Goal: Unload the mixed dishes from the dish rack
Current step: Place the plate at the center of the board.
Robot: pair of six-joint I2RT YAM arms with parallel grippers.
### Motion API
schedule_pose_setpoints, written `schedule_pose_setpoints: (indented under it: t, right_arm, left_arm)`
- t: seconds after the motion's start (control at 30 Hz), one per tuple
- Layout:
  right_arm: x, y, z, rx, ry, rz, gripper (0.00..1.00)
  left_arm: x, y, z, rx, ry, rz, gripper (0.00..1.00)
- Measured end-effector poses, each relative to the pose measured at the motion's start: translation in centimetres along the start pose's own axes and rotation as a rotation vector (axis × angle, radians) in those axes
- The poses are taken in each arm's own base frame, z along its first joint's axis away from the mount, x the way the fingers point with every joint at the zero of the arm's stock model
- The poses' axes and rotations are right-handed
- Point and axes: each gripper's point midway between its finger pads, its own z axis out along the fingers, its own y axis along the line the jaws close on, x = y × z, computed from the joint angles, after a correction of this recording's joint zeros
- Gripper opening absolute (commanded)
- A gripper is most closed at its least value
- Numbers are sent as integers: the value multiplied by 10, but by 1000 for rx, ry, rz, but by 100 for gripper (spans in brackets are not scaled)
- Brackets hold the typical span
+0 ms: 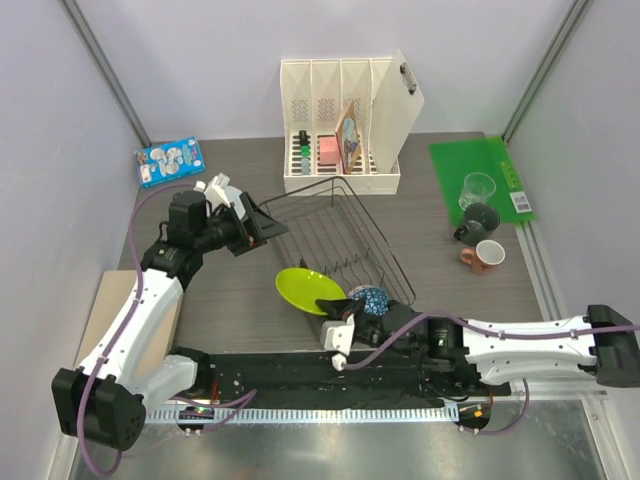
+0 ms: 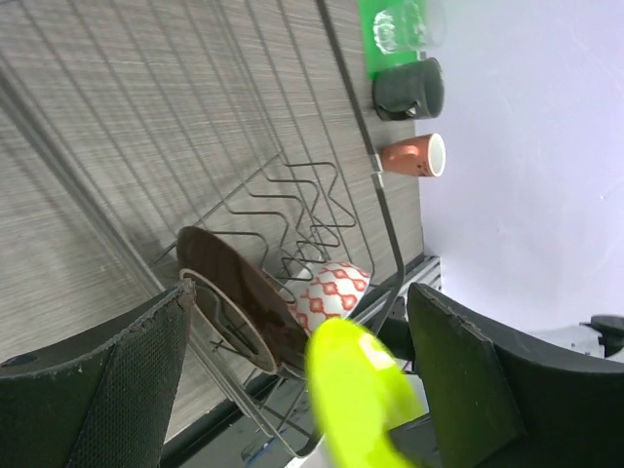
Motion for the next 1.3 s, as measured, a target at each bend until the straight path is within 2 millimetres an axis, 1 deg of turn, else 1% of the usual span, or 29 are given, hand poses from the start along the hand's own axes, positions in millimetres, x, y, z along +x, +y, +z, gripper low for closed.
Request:
schedule_pose_setpoints:
  t: [0.03,0.1,0.2,0.3,0.57,0.67,0.77,0.8,0.9,1.07,1.23,1.3]
  right_arm:
    - [-2,12,0,-36,-1,-16,1]
    - [1,22,1,-51,23,-57,1]
    - [3,23,1,-34,47,-102,1]
    - [12,25,1,-17,91,-171,1]
    - [39,23,3,42,207,-470,1]
    - [44,22,4,49,230,-565,1]
    - [45,22,7,48,235,-629,1]
    - [45,22,8,50,234,-642,1]
    - [42,20,10,60,229,-669,1]
    - [39,16,14,79,218,-680,1]
    - [31,5,20,109,204,-665,1]
    - [28,1,23,122,197,-660,1]
  left_arm:
    - [0,-3,0,10,1,8,88]
    - [-2,-8,-1,28,-2,22,88]
    - [-1,-10,-1,41,6,26,88]
    - [2,-12,-2,53,20,29,88]
    - [14,-11,-7,72,43,32,84]
    - [17,-12,-7,81,57,31,82]
    - [22,-13,-7,89,72,33,79]
    - [24,-13,-7,91,77,34,77]
    - [31,-15,-6,101,99,38,73]
    - [48,-17,-4,113,145,48,71]
    - [65,-15,-1,116,191,52,66]
    - [72,-14,0,114,208,55,61]
